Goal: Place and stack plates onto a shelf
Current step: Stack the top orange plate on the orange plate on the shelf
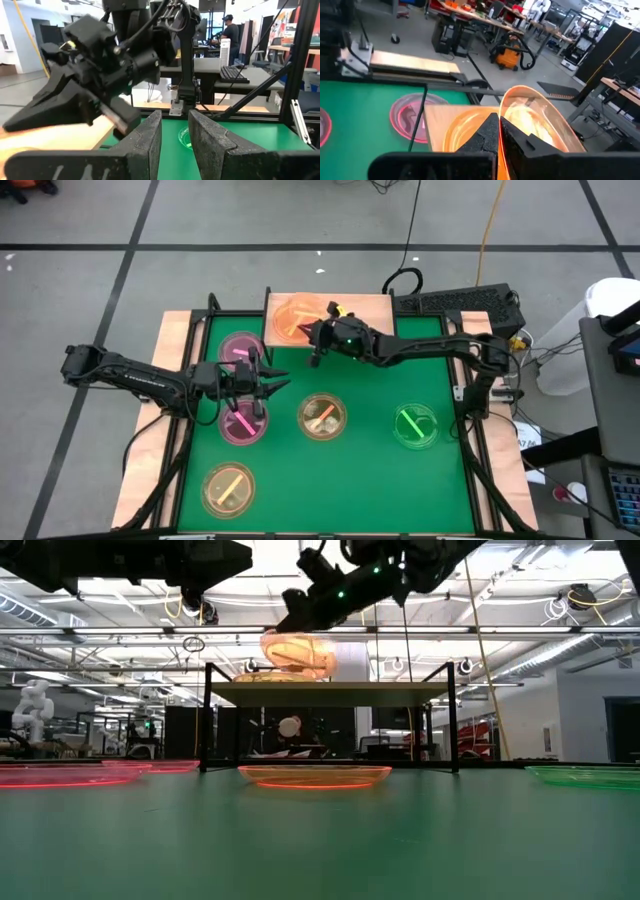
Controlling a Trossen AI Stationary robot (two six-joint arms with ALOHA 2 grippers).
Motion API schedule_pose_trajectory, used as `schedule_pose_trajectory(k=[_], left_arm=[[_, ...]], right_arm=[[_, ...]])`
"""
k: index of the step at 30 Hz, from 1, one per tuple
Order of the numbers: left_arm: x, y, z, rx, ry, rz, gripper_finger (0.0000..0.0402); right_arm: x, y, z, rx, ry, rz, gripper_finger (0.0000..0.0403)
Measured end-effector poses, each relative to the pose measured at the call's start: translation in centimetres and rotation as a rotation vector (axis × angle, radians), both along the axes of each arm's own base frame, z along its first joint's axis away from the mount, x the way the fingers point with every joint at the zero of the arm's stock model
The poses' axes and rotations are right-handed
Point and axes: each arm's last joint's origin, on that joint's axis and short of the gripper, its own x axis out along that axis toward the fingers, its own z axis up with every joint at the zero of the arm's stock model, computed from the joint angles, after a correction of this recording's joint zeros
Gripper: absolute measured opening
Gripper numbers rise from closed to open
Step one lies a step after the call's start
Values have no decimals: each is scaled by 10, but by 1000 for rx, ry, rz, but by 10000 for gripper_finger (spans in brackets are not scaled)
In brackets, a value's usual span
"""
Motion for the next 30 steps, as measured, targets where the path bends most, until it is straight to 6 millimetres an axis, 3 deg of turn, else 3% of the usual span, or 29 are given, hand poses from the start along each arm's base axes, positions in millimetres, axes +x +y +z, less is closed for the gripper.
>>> schedule_pose_trajectory(k=[6,15,21,26,30], left_arm=[[0,0,0,5,1,1,104],[0,0,0,26,4,11,104],[0,0,0,11,4,9,104],[0,0,-1,-29,2,4,104],[0,0,-1,-29,4,4,104]], right_arm=[[2,-1,-7,18,20,69,24],[-3,12,2,1,77,98,123],[-32,33,36,8,149,89,156],[-69,47,67,52,190,51,151],[-101,52,74,101,138,-5,142]])
